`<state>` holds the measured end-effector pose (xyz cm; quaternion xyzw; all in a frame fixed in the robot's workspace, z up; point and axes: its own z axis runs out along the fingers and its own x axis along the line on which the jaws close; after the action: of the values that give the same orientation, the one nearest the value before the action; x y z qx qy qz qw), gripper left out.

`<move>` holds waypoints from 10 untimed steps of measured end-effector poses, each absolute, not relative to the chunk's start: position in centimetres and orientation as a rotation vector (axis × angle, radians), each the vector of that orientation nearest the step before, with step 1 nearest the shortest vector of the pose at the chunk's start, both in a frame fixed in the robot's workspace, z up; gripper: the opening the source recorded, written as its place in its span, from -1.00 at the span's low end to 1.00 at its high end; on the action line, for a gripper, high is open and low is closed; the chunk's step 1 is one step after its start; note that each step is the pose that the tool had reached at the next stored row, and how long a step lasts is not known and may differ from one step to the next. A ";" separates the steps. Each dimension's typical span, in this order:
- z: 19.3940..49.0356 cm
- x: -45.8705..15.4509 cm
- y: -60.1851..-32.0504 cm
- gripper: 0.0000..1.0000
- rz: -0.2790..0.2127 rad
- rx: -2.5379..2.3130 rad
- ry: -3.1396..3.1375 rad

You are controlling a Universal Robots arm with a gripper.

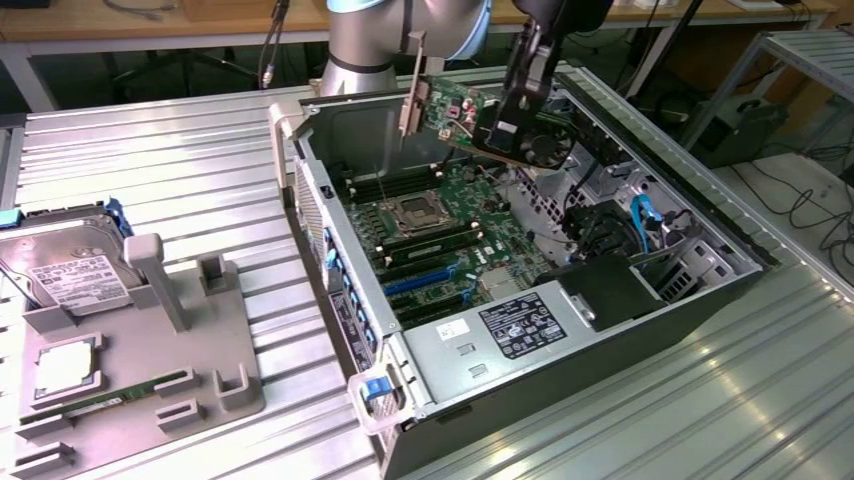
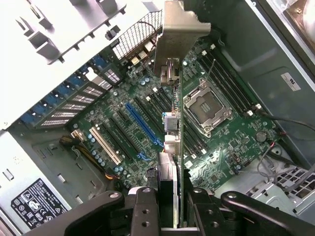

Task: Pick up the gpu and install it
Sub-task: 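Insert the gpu into the slot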

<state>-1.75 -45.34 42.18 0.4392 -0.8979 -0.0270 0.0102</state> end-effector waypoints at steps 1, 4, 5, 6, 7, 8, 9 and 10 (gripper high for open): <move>42.2 -1.8 -45.3 -0.44 -0.084 1.380 -2.798; 42.2 -1.7 -45.3 -0.44 -0.084 1.408 -2.783; 42.2 -1.7 -45.4 -0.44 -0.084 1.418 -2.778; 42.2 -1.8 -45.4 -0.44 -0.084 1.435 -2.769; 42.2 -1.7 -45.4 -0.44 -0.083 1.449 -2.762; 42.2 -1.8 -45.4 -0.44 -0.083 1.463 -2.754; 42.2 -1.8 -45.4 -0.44 -0.083 1.480 -2.744; 42.2 -1.8 -45.4 -0.44 -0.083 1.496 -2.736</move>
<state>-1.75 -45.36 42.18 0.4795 -0.8771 -0.0266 0.0114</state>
